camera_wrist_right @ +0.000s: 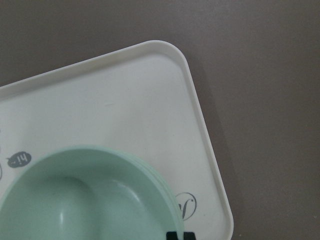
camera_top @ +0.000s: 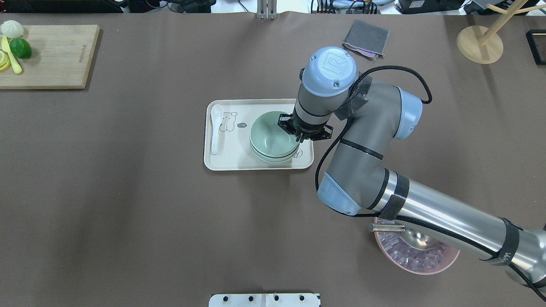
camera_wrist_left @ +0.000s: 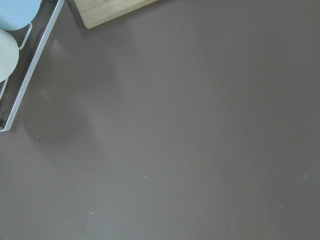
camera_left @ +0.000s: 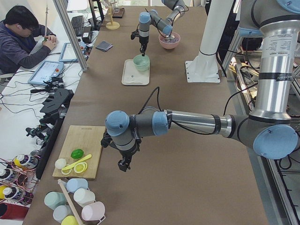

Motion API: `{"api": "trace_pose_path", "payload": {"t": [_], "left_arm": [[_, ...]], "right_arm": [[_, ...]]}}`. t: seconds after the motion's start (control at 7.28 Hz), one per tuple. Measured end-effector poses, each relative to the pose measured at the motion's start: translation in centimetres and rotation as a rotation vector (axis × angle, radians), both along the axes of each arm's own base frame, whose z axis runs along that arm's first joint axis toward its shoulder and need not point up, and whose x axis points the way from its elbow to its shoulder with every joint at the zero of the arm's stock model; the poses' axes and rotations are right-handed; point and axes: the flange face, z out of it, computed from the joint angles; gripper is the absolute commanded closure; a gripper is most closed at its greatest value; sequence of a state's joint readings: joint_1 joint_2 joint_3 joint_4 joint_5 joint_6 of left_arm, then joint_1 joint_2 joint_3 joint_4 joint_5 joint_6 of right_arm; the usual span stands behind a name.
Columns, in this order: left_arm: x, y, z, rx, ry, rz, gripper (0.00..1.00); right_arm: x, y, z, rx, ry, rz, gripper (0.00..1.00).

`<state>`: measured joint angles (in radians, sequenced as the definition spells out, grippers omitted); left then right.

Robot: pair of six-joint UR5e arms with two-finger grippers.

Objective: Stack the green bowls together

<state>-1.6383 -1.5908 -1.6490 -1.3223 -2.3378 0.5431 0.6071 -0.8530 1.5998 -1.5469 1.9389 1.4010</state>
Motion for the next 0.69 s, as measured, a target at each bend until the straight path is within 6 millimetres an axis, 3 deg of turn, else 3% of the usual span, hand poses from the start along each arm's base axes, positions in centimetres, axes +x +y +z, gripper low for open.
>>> {"api": "trace_pose_path", "payload": {"t": [0.55,0.69], "left_arm": [[0.0,-0.03,-0.03,0.001,0.001,0.0,0.02],[0.01,0.01,0.01,0.0,0.001,0.0,0.02]], "right_arm": [[-0.51,0.6,0.04,0.01,-0.013,-0.009,1.0],[-0.54,0.64,0.05,0.012,-0.012,-0.009,0.24]]}}
